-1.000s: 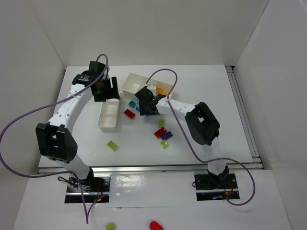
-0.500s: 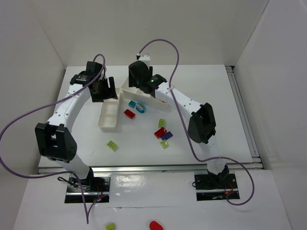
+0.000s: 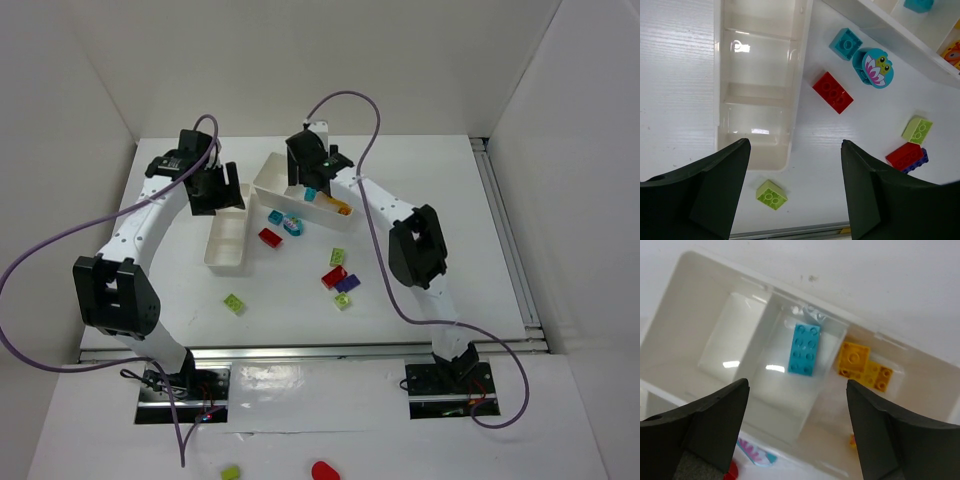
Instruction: Sort the legos into containers by color
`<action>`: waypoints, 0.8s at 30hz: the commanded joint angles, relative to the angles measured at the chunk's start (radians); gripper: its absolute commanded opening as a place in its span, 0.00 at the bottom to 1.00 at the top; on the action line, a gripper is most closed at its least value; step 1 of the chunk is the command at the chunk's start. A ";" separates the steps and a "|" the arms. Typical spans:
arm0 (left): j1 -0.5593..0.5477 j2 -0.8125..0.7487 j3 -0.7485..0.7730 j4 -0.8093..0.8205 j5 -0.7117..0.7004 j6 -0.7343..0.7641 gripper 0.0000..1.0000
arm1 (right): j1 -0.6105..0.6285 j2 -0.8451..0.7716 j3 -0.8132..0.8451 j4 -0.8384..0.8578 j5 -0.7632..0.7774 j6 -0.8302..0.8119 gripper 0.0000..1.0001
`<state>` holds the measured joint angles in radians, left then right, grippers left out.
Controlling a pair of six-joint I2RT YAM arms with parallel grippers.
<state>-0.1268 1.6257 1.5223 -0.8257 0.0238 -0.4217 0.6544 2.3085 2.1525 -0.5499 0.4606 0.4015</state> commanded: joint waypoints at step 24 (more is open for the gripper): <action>0.015 -0.010 -0.013 0.020 0.028 -0.017 0.82 | 0.142 -0.155 -0.502 0.199 -0.192 -0.023 0.84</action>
<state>-0.1184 1.6257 1.5200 -0.8219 0.0395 -0.4252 0.8047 2.1071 1.5600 -0.3958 0.2718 0.4206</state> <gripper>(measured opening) 0.826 0.822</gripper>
